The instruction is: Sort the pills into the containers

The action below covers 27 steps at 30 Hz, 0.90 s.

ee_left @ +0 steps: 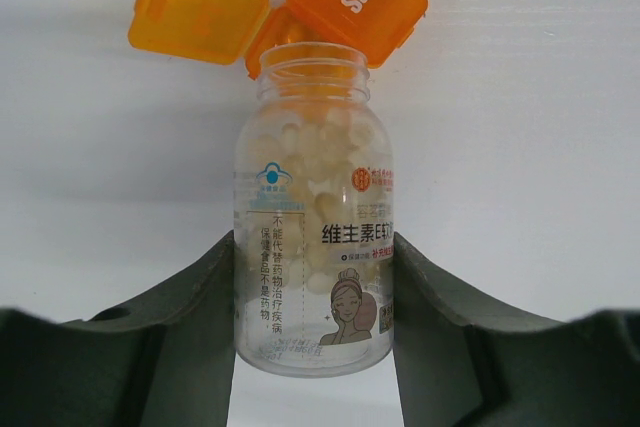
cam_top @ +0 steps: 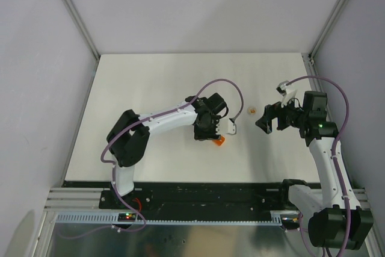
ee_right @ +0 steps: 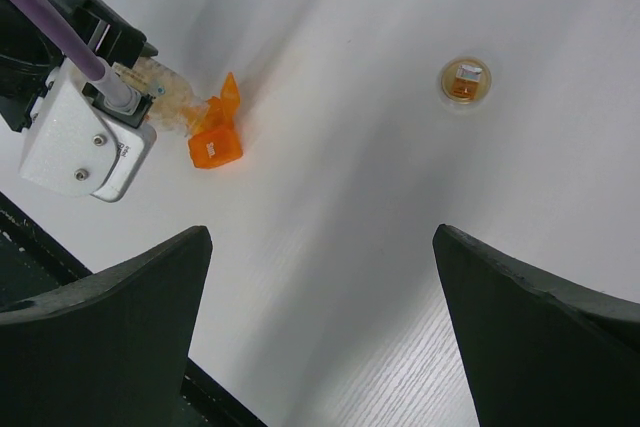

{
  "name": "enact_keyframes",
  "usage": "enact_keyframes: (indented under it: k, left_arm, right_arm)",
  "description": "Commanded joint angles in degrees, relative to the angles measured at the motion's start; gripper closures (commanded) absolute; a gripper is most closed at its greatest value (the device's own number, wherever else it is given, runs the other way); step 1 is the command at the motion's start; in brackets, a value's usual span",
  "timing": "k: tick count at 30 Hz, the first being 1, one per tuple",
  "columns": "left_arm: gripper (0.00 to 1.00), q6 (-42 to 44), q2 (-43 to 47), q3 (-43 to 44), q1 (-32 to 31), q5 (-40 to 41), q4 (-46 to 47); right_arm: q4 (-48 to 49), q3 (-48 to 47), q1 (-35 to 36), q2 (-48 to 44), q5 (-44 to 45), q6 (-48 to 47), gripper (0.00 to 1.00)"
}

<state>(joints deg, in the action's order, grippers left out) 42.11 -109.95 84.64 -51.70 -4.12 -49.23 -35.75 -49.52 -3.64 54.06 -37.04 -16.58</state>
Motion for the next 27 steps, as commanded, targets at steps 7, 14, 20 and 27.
enact_keyframes:
  k: [7,14,20,27]
  left_arm:
    - [1.0,1.78,-0.44,3.62,-0.69,1.42,-1.91]
    - [1.0,1.01,0.03,3.01,-0.6,0.25,-1.7]
    - [1.0,0.57,1.17,2.71,-0.51,0.04,-1.06]
    - [1.0,0.01,2.97,0.57,0.17,-0.48,0.7]
  right_arm:
    - [0.13,0.31,-0.76,-0.16,-1.9,-0.6,0.01]
    - [-0.1,0.3,-1.3,0.02,-2.6,-0.73,0.01]
    - [-0.2,0.34,-1.58,0.2,-2.92,-0.74,0.0]
    - [-0.39,0.3,-1.71,0.56,-3.17,-0.74,0.0]
